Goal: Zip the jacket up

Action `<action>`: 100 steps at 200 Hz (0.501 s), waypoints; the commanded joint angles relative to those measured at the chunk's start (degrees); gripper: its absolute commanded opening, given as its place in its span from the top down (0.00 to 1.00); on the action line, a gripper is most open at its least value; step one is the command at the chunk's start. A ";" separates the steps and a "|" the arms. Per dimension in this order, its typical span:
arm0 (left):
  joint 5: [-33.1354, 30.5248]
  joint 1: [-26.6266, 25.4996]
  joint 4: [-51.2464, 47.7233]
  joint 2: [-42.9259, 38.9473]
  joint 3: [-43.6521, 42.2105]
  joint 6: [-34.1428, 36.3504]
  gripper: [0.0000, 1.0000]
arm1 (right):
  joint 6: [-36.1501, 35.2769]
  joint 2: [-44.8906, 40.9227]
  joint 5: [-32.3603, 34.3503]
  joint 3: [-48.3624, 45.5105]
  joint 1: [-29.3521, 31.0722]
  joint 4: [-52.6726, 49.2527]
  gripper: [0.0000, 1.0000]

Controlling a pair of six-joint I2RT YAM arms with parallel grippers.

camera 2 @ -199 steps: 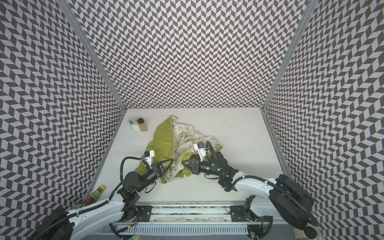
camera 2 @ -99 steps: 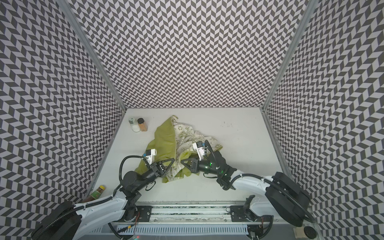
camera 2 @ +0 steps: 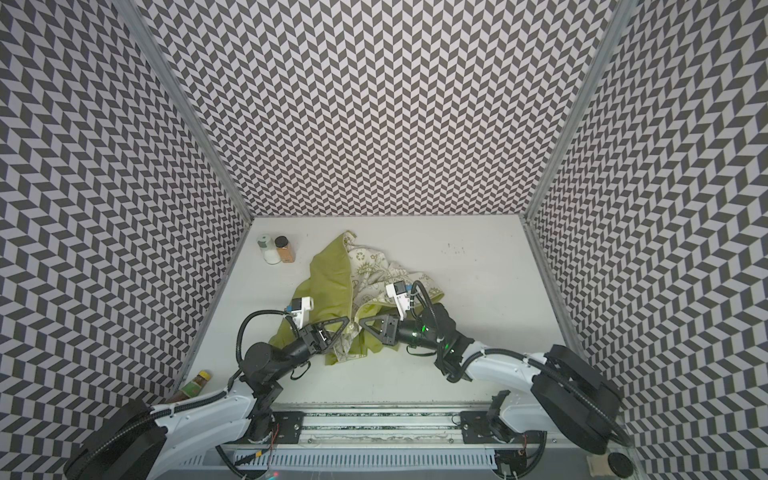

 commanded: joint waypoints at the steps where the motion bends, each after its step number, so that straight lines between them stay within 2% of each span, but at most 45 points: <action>1: 1.40 0.42 3.99 -0.13 -0.46 -0.38 1.00 | 1.19 -0.69 -0.84 -0.40 0.65 5.64 1.00; 100: 2.10 1.17 5.99 0.36 -0.34 -1.17 1.00 | 1.74 -0.49 -0.78 -1.02 0.99 7.31 1.00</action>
